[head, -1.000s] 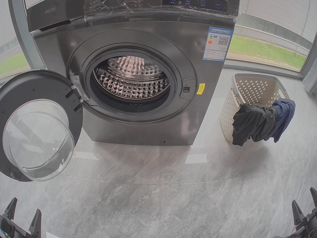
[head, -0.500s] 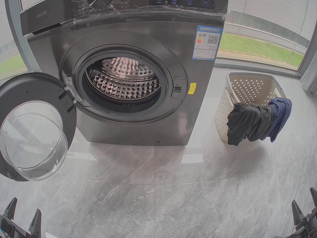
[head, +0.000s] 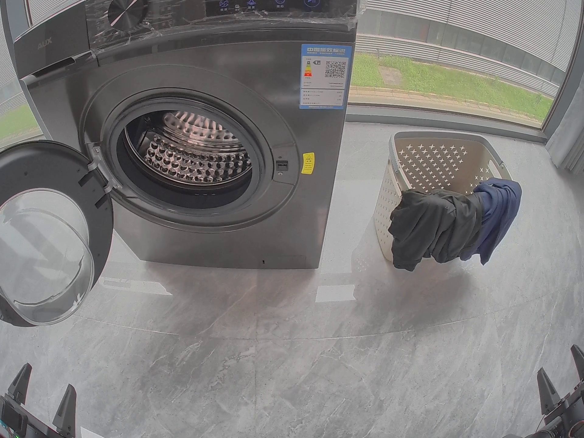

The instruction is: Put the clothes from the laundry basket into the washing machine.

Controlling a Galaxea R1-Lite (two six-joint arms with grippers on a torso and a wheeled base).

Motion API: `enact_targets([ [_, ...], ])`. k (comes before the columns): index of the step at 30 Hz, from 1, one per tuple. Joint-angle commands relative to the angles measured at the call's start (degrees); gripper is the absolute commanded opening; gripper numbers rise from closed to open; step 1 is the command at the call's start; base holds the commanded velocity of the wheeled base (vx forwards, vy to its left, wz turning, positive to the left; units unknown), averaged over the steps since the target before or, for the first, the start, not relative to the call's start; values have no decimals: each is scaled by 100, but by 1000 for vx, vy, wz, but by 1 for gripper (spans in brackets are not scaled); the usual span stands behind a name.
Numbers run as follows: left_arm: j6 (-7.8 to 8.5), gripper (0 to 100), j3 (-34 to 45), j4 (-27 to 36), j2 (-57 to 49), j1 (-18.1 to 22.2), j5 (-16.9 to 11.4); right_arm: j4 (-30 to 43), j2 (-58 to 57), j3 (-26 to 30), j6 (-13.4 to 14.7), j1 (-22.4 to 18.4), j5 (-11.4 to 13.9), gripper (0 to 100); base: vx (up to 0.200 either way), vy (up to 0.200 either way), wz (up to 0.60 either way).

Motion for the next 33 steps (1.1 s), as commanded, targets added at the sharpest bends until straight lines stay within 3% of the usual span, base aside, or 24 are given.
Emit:
enact_targets([
  [1,-1,100,92,1,-77,1,4,2,-64,75,-1,2,3,100,0,0,0],
  [7,-1,100,92,1,-77,1,4,2,-64,75,-1,2,3,100,0,0,0],
  [33,-1,100,92,1,-77,1,4,2,-64,75,-1,2,3,100,0,-185,0],
])
